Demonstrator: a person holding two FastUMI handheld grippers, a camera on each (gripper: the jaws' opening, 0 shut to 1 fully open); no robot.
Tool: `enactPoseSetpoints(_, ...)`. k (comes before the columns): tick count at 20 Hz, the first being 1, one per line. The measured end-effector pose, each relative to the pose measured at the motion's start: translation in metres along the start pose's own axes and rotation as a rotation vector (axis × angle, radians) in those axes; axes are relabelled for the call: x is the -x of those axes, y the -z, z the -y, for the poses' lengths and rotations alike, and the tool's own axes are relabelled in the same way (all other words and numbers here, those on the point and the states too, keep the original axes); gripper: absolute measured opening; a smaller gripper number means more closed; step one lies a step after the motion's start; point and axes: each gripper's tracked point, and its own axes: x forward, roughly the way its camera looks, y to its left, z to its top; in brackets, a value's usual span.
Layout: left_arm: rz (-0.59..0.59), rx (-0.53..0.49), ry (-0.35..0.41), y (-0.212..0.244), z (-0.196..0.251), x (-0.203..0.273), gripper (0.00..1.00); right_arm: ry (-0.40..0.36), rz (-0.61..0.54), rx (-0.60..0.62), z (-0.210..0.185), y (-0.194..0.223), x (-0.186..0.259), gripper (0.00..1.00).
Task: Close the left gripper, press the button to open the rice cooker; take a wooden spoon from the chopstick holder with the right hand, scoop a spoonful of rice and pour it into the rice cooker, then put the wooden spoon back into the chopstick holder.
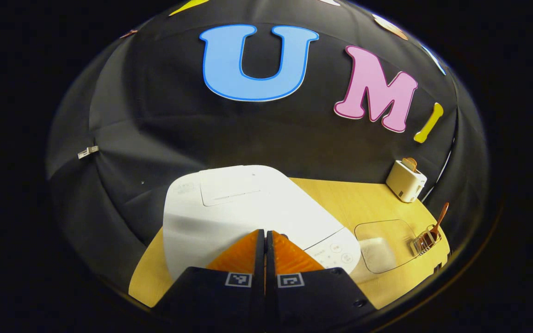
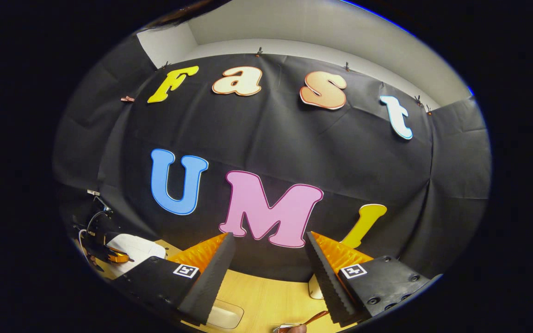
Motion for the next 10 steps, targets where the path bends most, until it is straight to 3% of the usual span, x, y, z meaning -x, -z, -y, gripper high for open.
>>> enactPoseSetpoints(1,0.009,-0.01,0.0,-0.008,0.0,0.002,0.02,-0.002,-0.002,-0.006,-0.002,0.0,-0.001,0.95)
enactPoseSetpoints(5,0.0,-0.01,0.006,-0.019,0.002,0.002,0.06,-0.011,0.003,-0.006,-0.008,-0.001,-0.001,0.95)
enactPoseSetpoints(8,0.145,0.006,-0.012,-0.067,-0.005,0.019,0.02,-0.007,0.006,-0.005,-0.005,-0.001,0.001,0.95)
enactPoseSetpoints(10,0.255,0.008,-0.035,-0.109,-0.013,0.032,0.06,0.001,0.0,-0.013,0.0,0.002,0.001,0.95)
